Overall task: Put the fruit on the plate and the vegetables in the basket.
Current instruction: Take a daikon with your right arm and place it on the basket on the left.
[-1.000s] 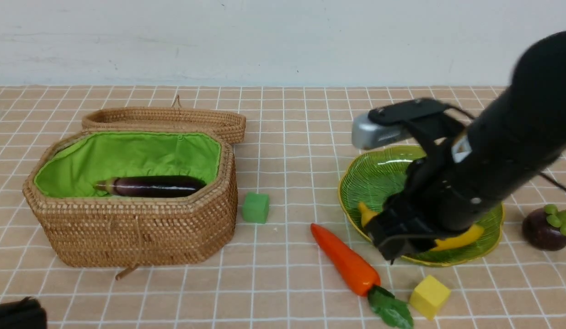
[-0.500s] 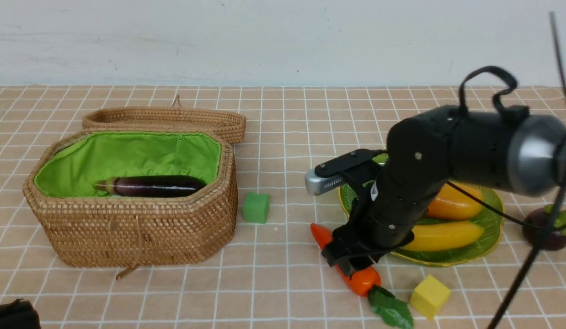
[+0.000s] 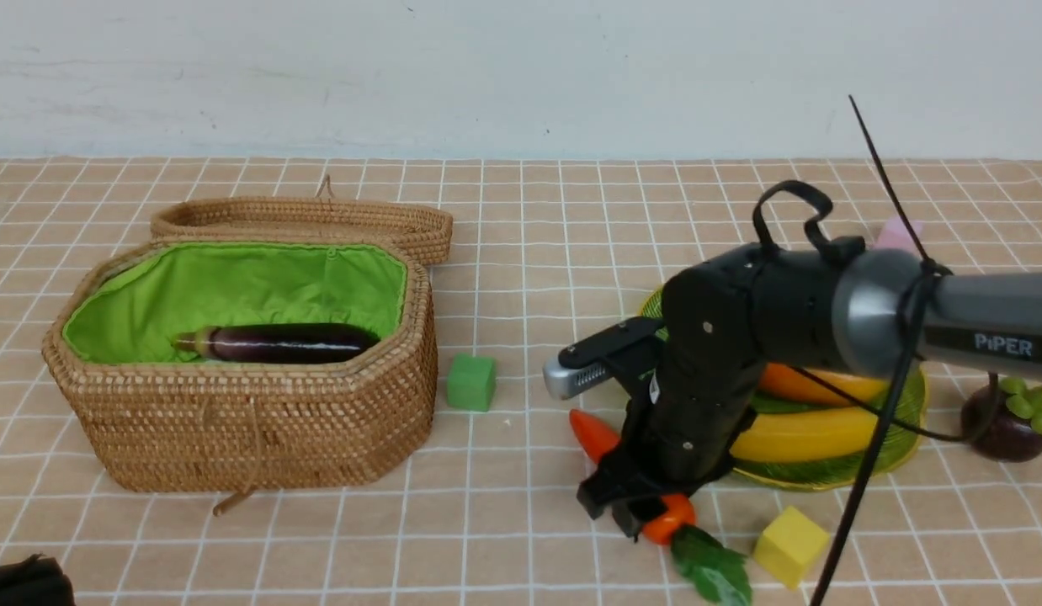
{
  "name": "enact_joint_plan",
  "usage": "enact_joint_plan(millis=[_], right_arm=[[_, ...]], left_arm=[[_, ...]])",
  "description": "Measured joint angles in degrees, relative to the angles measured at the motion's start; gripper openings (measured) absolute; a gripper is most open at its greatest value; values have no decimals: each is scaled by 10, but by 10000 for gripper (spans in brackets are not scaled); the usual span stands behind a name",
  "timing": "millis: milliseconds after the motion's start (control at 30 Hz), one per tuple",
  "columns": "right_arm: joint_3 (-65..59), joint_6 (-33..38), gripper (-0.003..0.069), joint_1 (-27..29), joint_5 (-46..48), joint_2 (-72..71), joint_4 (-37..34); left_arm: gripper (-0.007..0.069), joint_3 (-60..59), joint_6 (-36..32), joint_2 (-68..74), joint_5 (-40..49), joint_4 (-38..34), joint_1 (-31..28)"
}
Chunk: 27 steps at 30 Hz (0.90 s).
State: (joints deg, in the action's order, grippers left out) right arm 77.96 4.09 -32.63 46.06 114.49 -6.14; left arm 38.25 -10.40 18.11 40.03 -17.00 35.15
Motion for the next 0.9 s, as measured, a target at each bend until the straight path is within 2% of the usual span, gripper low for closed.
enact_joint_plan(millis=[100, 167, 267, 367, 400, 433, 467, 567, 700, 800, 833, 900], right_arm=[[14, 5, 391, -5, 24, -1, -17], [51, 22, 391, -27, 60, -27, -35], [116, 52, 391, -59, 55, -64, -44], [189, 120, 391, -83, 31, -85, -62], [234, 185, 391, -100, 0, -82, -86], [261, 227, 391, -108, -20, -73, -107], [267, 236, 391, -109, -20, -70, -111], [355, 385, 391, -124, -93, 6, -192], [429, 476, 391, -128, -130, 94, -221], [444, 484, 429, -128, -133, 121, -223], [448, 489, 539, -128, -132, 129, -223], [449, 491, 622, -128, -121, 124, -219]], left_arm=[[-13, 0, 0, 0, 7, 2, 0], [-13, 0, 0, 0, 17, 4, 0], [-13, 0, 0, 0, 24, 6, 0], [-13, 0, 0, 0, 24, 6, 0], [-13, 0, 0, 0, 20, 6, 0], [-13, 0, 0, 0, 17, 6, 0], [-13, 0, 0, 0, 16, 6, 0], [-13, 0, 0, 0, 9, 6, 0], [-13, 0, 0, 0, 9, 6, 0], [-13, 0, 0, 0, 9, 6, 0], [-13, 0, 0, 0, 11, 6, 0], [-13, 0, 0, 0, 13, 6, 0]])
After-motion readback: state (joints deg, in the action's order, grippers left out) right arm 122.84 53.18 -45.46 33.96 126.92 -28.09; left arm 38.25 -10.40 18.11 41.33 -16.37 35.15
